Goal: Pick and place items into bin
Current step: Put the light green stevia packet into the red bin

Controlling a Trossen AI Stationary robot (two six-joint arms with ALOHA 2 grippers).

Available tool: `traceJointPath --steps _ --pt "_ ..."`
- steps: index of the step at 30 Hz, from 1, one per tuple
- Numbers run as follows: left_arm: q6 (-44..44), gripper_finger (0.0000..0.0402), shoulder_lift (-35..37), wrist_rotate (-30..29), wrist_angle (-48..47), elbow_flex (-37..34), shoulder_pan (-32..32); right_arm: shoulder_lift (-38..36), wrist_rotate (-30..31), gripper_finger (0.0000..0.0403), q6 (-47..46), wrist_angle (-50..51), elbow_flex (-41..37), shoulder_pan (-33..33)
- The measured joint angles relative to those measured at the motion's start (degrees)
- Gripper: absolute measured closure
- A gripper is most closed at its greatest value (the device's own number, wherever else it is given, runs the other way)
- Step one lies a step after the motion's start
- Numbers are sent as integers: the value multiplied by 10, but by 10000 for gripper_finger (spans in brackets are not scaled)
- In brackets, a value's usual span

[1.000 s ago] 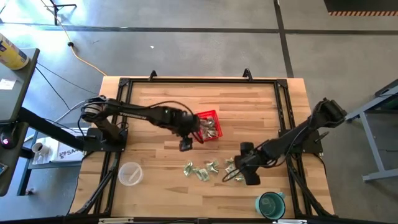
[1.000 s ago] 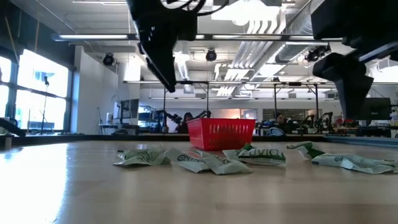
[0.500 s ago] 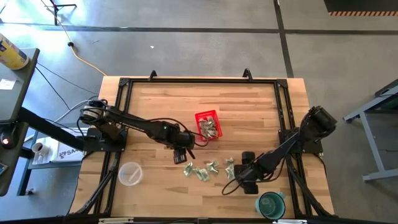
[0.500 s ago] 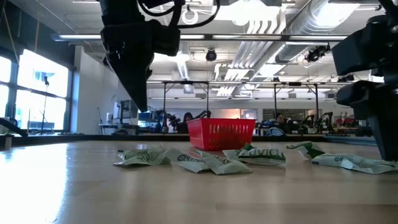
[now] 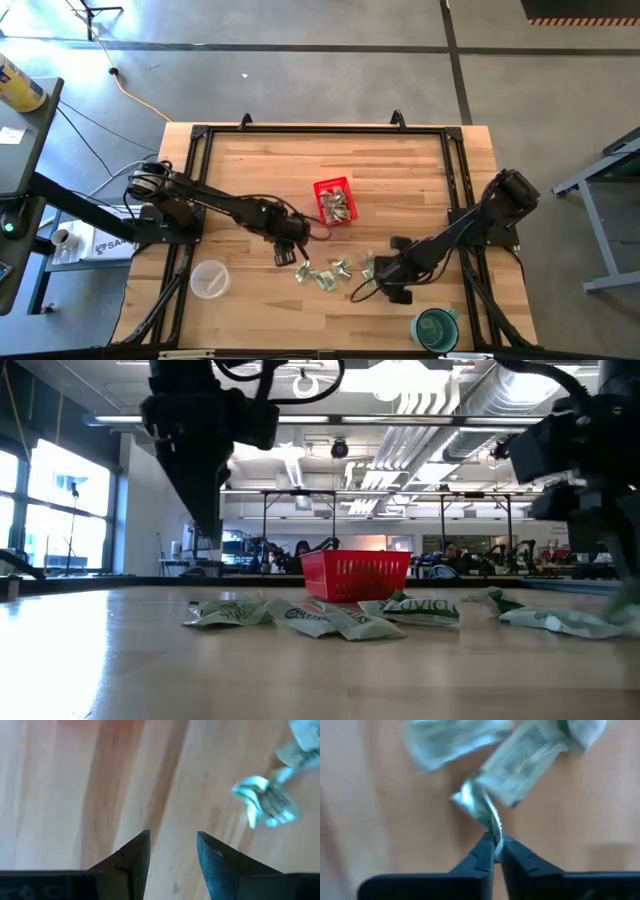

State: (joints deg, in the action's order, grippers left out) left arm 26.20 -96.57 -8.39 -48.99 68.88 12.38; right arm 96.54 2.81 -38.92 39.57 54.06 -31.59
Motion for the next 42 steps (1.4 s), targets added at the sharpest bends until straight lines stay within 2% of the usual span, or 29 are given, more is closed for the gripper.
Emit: traceJointPath --steps 3,7,11,13,17,21,25,30,33,36,39,42 --pt "14 212 0 -13 -2 -5 21 -33 30 387 -13 45 23 13" --pt "73 213 0 -19 30 -53 46 -102 100 398 -31 120 39 49" --pt "145 211 0 12 101 -107 68 -158 146 396 -10 109 42 128" --pt "165 211 0 32 155 -120 84 -164 143 400 32 81 42 177" --pt "172 211 5 26 247 -123 118 -146 104 399 113 -38 42 266" --pt "178 211 -2 -15 256 -123 128 -105 42 391 153 -140 42 339" --pt "178 211 -20 -49 263 -125 127 -83 -14 338 147 -163 42 379" --pt "225 201 -38 -51 289 -124 127 -96 -54 230 136 -101 42 382" --pt "247 174 -38 -57 310 -124 128 -114 -35 169 138 -51 42 362" --pt "251 140 -38 -99 310 -124 126 -129 6 122 139 -5 42 339" --pt "233 119 -44 -96 317 -124 109 -139 46 92 135 21 42 318" --pt "220 123 -66 -62 329 -124 88 -142 74 79 129 27 42 302"
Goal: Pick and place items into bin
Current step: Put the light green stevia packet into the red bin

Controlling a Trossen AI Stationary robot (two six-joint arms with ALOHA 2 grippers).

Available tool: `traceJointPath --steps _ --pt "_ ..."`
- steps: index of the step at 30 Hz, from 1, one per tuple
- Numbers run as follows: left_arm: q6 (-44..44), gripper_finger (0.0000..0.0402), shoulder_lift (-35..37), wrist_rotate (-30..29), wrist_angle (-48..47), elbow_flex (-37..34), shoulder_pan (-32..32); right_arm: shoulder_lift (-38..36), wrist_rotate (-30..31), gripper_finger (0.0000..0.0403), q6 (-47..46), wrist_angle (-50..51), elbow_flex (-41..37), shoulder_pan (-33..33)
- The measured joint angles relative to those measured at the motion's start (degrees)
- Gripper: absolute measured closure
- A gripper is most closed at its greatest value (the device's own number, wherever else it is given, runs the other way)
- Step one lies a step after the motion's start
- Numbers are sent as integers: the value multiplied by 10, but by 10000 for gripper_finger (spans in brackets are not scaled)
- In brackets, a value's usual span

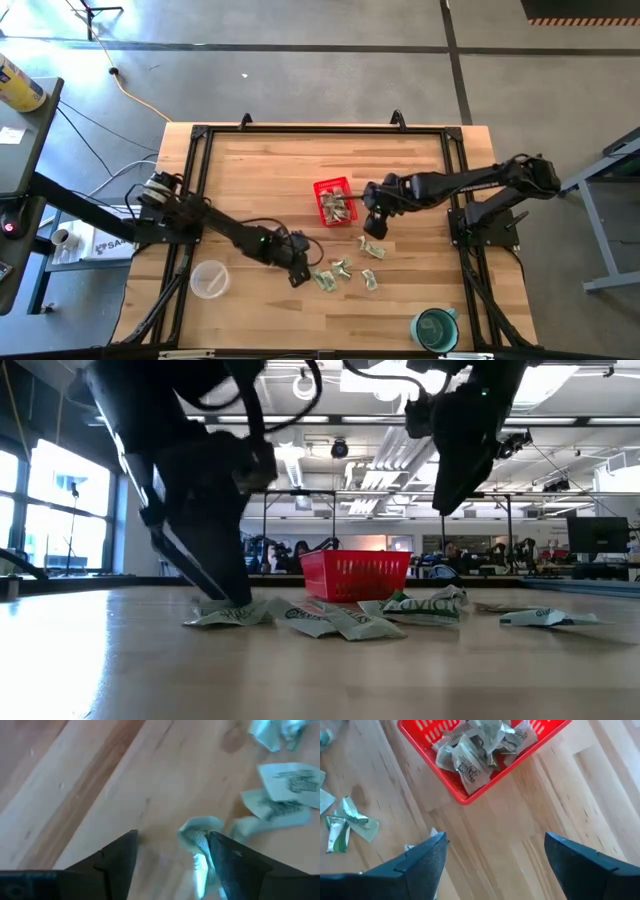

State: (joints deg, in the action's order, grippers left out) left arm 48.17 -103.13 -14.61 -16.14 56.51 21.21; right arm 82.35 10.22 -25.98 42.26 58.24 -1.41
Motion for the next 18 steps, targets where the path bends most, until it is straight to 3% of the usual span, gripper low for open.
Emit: traceJointPath --steps 7,14,18 --pt "-7 209 -34 24 16 3 -26 -1 22 81 -26 13 0 -20" --pt "-116 368 -35 21 -6 3 -52 -6 78 82 -54 50 0 -53" --pt "-148 371 -12 25 -46 17 -80 -38 126 82 -97 65 0 -90"
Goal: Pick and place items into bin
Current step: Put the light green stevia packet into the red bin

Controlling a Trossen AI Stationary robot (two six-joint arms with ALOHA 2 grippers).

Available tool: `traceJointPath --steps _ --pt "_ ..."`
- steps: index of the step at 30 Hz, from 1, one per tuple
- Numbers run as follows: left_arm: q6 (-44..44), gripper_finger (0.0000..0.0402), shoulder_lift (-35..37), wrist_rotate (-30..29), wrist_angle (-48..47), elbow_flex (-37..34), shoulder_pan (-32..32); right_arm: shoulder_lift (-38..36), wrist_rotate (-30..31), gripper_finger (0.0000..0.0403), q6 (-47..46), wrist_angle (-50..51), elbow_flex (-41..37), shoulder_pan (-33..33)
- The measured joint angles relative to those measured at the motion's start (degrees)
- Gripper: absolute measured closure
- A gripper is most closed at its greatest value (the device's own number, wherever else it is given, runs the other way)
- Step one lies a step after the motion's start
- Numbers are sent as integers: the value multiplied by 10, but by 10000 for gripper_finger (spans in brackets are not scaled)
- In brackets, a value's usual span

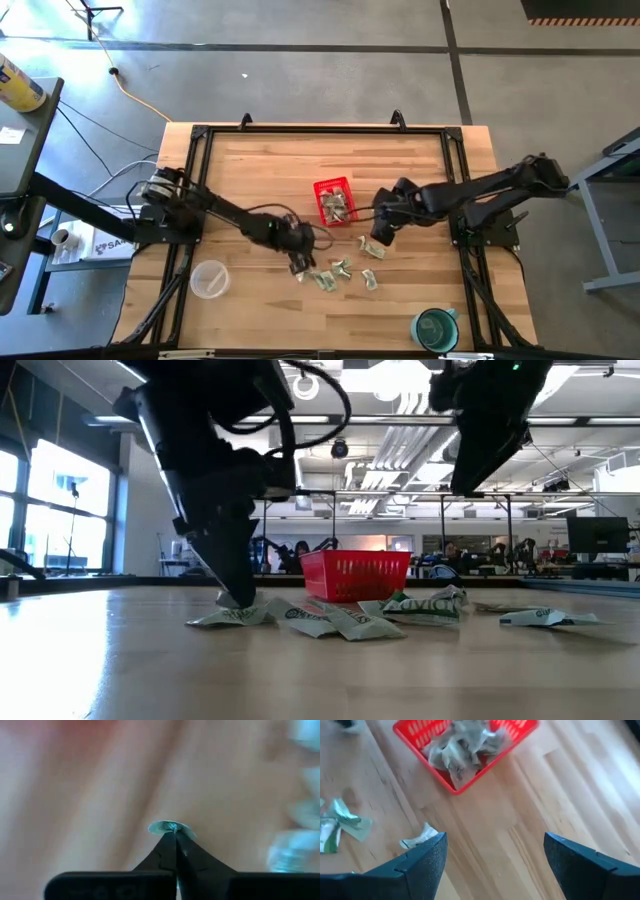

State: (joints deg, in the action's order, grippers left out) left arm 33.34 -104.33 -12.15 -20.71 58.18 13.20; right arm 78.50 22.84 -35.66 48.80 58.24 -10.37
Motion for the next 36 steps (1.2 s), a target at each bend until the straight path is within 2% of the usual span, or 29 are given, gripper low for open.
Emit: traceJointPath --steps 3,6,9,11,13,15,19,21,23,27,32,36 --pt "-46 361 29 -29 -60 21 -27 -28 43 82 -64 44 0 -27" --pt "-105 380 67 -51 -56 64 -56 -52 78 82 -133 91 0 -50" --pt "-178 380 71 -40 -25 91 -95 -59 94 82 -177 114 0 -71" --pt "-224 375 70 -6 -5 104 -125 -59 92 82 -187 114 0 -79" --pt "-248 354 57 50 49 116 -152 -56 88 82 -195 114 0 -83" --pt "-242 324 44 87 54 112 -173 -51 88 82 -205 114 0 -86" --pt "-217 255 37 102 65 112 -195 -44 86 82 -225 116 0 -94" --pt "-207 223 48 104 53 114 -194 -42 81 82 -227 113 -3 -101" --pt "-199 195 61 126 1 113 -189 -42 66 82 -208 94 -13 -107" --pt "-187 156 84 147 -106 113 -158 -32 -24 82 -121 17 -59 -115" --pt "-154 145 90 85 -179 112 -87 10 -105 82 -75 -120 -121 -116" --pt "-109 159 90 37 -193 112 -32 57 -108 82 -46 -206 -134 -128"
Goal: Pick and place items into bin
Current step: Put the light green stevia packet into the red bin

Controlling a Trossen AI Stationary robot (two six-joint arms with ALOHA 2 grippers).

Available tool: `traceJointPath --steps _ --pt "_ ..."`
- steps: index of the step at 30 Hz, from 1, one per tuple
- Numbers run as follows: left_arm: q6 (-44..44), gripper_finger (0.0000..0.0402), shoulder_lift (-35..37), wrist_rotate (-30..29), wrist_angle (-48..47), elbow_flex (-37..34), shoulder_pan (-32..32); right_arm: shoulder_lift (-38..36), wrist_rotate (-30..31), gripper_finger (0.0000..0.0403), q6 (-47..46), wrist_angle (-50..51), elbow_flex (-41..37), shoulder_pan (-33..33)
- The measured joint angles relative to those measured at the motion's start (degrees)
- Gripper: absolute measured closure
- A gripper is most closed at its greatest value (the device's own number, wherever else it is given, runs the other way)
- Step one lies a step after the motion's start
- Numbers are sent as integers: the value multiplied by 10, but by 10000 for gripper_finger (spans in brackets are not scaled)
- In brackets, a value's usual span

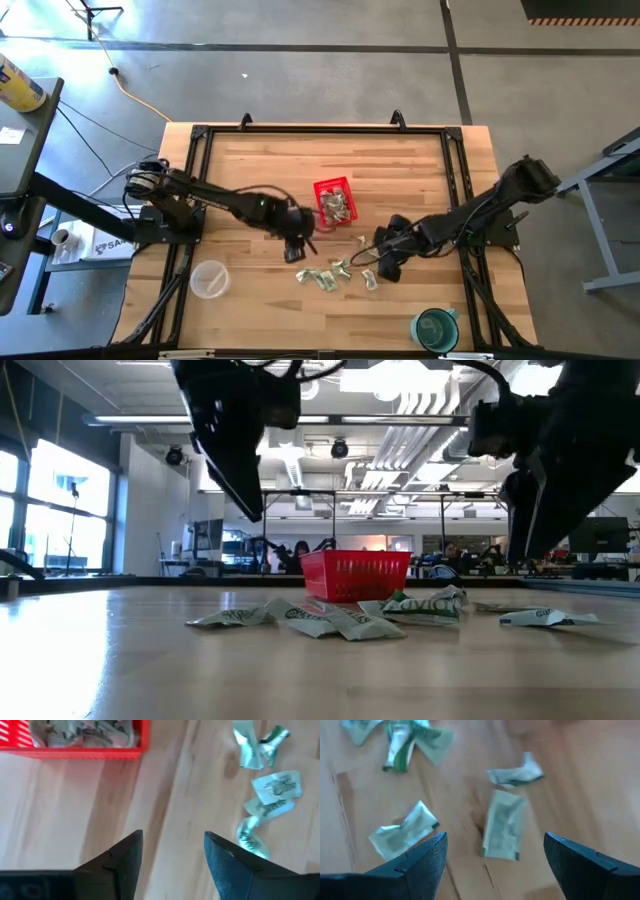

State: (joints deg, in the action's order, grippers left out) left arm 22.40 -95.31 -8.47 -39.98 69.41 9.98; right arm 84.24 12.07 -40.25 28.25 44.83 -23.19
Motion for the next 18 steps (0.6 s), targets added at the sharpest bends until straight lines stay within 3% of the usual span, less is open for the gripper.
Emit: traceJointPath --steps 6,10,14,18 --pt "83 188 1 -48 -11 -15 50 74 41 83 18 -14 -1 -10" --pt "137 204 1 -52 -11 -39 67 101 31 101 19 -44 0 -5" --pt "192 217 1 -42 -8 -69 85 111 14 165 18 -60 1 0" --pt "233 227 1 -26 4 -90 109 112 -3 265 19 -59 2 9"
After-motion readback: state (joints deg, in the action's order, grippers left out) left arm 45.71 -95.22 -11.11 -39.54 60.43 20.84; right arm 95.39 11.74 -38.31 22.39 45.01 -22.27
